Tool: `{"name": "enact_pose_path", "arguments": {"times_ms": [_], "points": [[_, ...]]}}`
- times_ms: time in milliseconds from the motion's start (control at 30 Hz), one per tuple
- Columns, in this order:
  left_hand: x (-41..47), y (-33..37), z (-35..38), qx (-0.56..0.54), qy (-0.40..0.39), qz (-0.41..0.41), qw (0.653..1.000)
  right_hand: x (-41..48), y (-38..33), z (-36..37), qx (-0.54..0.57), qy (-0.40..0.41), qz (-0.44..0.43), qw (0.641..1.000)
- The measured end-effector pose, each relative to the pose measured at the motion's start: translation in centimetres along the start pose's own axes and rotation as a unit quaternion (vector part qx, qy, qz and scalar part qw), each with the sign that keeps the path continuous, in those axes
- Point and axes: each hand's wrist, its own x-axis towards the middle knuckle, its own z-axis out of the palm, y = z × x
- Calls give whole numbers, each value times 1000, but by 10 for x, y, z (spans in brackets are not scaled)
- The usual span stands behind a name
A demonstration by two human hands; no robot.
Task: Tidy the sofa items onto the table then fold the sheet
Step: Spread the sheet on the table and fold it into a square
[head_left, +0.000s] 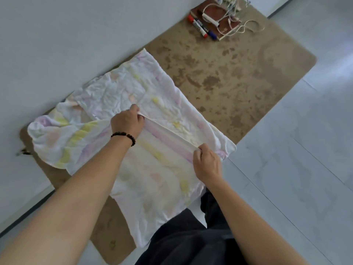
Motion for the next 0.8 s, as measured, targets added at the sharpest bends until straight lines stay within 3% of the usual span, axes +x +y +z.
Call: {"name": "enact_pose_path", "arguments": {"times_ms": [133,233,400,600,700,800], "points": [[28,-3,-10,-39,29,-55,997,3,-5,-12,-23,97,-38,994],[47,21,-6,-54,41,-27,997,14,1,-19,-27,124,-65,990],[77,76,12,-53,33,58,996,53,27,-28,-38,84,-10,996],[123,117,52,43,-4,148,988,107,53,-29,-71,41,49,995],[134,133,79,72,-63,130,987,136,67,-28,-72,3,80,994],[134,144,96,112,-70,93,987,149,70,-30,-101,-26,68,992]]}}
